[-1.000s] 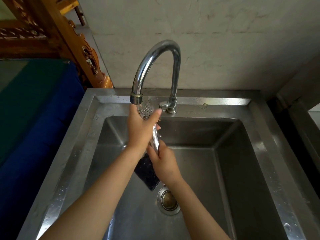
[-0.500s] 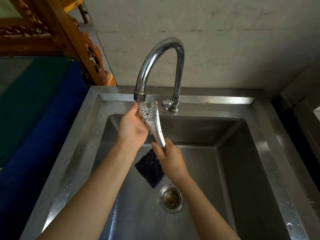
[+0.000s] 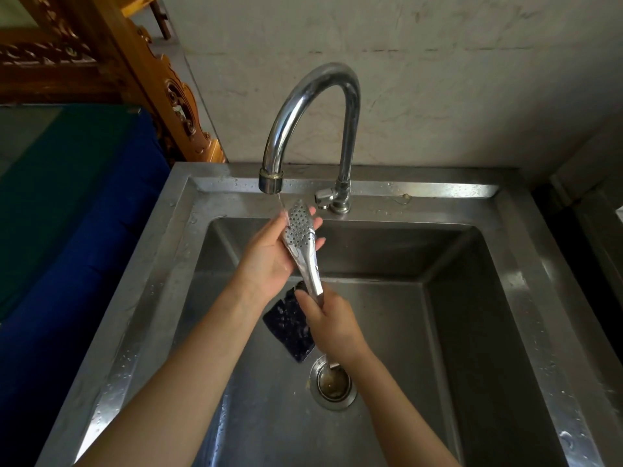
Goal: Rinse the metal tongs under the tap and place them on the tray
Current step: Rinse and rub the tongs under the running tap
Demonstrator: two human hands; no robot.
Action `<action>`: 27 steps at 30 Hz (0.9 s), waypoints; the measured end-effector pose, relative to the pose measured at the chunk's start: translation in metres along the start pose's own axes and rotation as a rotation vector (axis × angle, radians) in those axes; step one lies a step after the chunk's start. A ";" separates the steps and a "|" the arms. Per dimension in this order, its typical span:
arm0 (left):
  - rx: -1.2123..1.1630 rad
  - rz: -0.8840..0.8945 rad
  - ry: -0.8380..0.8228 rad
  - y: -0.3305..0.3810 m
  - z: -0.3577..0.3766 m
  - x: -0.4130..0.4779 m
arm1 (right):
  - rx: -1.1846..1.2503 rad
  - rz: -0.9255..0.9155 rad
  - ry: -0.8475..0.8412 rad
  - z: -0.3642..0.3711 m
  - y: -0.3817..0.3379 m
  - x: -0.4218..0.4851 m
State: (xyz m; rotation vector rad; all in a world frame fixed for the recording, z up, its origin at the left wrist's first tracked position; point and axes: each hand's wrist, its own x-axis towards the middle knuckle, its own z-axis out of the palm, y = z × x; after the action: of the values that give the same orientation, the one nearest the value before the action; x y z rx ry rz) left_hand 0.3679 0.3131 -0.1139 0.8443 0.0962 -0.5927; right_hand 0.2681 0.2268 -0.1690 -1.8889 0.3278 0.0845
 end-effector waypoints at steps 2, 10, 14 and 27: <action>0.050 -0.003 -0.017 -0.002 -0.002 0.001 | -0.022 0.012 0.003 0.000 0.002 -0.001; -0.019 -0.042 0.053 -0.003 0.000 0.005 | -0.188 -0.046 -0.018 0.004 -0.007 0.008; 0.009 0.014 0.091 0.008 0.011 0.018 | 0.266 -0.051 -0.196 -0.009 -0.024 0.015; 0.022 0.445 0.129 0.059 0.002 -0.015 | 1.143 0.386 0.062 -0.008 -0.045 0.063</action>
State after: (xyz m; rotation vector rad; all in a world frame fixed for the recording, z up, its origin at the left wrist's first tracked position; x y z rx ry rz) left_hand 0.3856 0.3487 -0.0682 0.8900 0.0169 -0.1218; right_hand 0.3402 0.2216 -0.1388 -0.6857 0.6169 0.0729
